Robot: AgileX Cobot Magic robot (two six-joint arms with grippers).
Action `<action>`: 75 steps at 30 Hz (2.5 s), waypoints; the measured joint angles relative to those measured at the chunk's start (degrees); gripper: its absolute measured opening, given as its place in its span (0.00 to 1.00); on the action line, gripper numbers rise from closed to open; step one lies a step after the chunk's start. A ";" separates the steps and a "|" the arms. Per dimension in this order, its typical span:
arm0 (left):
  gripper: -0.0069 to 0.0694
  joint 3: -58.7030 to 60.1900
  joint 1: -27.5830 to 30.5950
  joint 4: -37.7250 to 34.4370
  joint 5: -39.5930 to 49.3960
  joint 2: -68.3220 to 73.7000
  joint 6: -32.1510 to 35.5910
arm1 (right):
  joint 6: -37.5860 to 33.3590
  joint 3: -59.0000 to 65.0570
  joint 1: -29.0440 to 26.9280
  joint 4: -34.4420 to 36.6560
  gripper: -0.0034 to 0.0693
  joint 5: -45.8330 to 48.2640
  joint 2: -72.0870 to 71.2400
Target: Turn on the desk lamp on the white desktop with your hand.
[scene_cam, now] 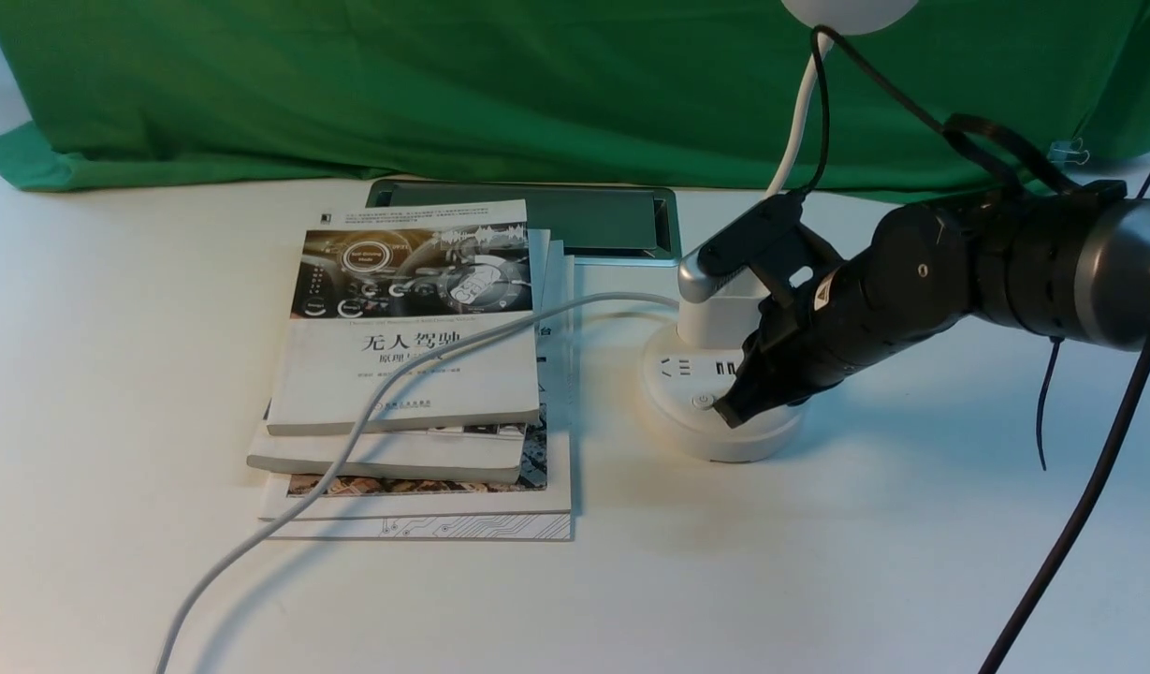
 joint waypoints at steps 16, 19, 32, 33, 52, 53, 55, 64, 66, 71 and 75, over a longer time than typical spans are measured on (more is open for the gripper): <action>0.12 0.00 0.00 0.00 0.00 0.00 0.00 | 1.45 0.00 -0.24 -1.52 0.09 0.92 0.33; 0.12 0.00 0.00 0.00 0.00 0.00 0.00 | 1.55 0.00 -0.24 -1.52 0.09 1.17 0.91; 0.12 0.00 0.00 0.00 0.00 0.00 0.00 | 1.61 -0.18 -0.24 -1.52 0.09 1.41 1.68; 0.12 0.00 0.00 0.00 0.00 0.00 0.00 | 1.61 -0.18 -0.24 -1.52 0.09 1.41 1.75; 0.12 0.00 0.00 0.00 0.00 0.00 0.00 | 3.70 1.77 -0.84 -1.56 0.09 4.04 -18.28; 0.12 0.00 0.00 0.00 0.00 0.00 0.00 | 4.30 3.00 -0.84 -1.56 0.09 4.04 -20.94; 0.12 0.00 0.00 0.00 0.00 0.00 0.00 | 5.25 6.59 -0.84 -1.56 0.09 3.86 -26.50; 0.12 0.00 0.00 0.00 0.00 0.00 0.00 | 8.64 27.12 -0.84 -0.10 0.10 -6.44 -56.55; 0.12 0.00 0.00 0.00 0.00 0.00 0.00 | 9.32 30.83 -0.84 0.12 0.10 -8.41 -62.74; 0.12 0.00 0.00 0.01 0.00 0.00 0.00 | 9.81 37.39 -0.84 0.22 0.10 -8.49 -72.91; 0.12 0.00 0.00 0.01 0.00 0.00 0.00 | 10.42 40.87 -0.84 0.33 0.12 -10.43 -78.22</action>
